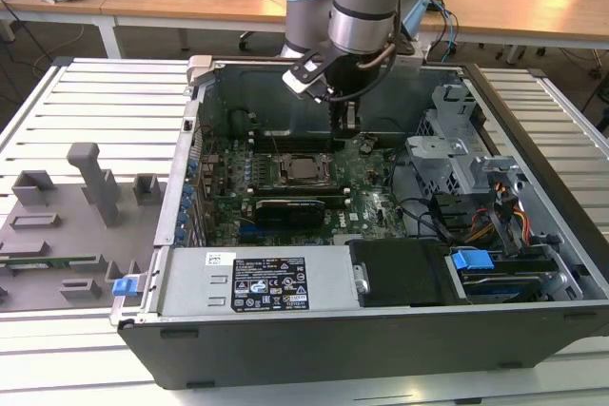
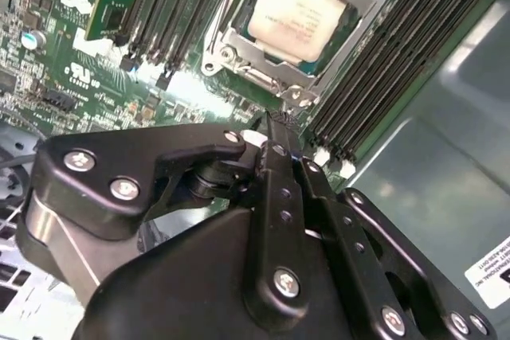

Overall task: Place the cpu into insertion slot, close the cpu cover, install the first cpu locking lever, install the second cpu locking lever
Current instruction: 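Close the cpu cover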

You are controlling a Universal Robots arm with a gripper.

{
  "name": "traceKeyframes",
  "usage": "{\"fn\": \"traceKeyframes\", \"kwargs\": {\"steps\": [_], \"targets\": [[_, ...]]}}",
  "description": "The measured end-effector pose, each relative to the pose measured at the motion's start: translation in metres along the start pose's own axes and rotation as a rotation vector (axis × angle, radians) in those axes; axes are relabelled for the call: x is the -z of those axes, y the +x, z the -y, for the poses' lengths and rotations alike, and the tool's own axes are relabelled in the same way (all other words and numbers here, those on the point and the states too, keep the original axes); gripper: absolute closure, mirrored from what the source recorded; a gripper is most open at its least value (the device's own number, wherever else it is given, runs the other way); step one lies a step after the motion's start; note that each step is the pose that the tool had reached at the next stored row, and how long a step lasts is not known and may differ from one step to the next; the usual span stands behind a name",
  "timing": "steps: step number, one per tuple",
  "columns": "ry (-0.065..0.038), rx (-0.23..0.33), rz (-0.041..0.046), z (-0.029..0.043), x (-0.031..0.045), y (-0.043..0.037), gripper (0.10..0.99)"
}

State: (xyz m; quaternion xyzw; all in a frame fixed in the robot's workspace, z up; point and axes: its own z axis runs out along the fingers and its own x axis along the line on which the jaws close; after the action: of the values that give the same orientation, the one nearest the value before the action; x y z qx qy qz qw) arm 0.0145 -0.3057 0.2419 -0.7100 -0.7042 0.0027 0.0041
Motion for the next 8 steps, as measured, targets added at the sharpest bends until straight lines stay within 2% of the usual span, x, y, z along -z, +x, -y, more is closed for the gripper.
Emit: {"fn": "traceKeyframes", "kwargs": {"steps": [1, 2, 3, 8], "targets": [[-0.017, 0.0, -0.0003, 0.0028, -0.0005, 0.0001, 0.98], [-0.023, 0.0, -0.0003, 0.0089, -0.0013, 0.0, 0.98], [-0.026, 0.0, -0.0002, 0.0144, -0.0019, -0.0001, 0.98], [-0.029, 0.0, -0.0001, 0.0323, -0.0051, -0.0003, 0.98]]}}
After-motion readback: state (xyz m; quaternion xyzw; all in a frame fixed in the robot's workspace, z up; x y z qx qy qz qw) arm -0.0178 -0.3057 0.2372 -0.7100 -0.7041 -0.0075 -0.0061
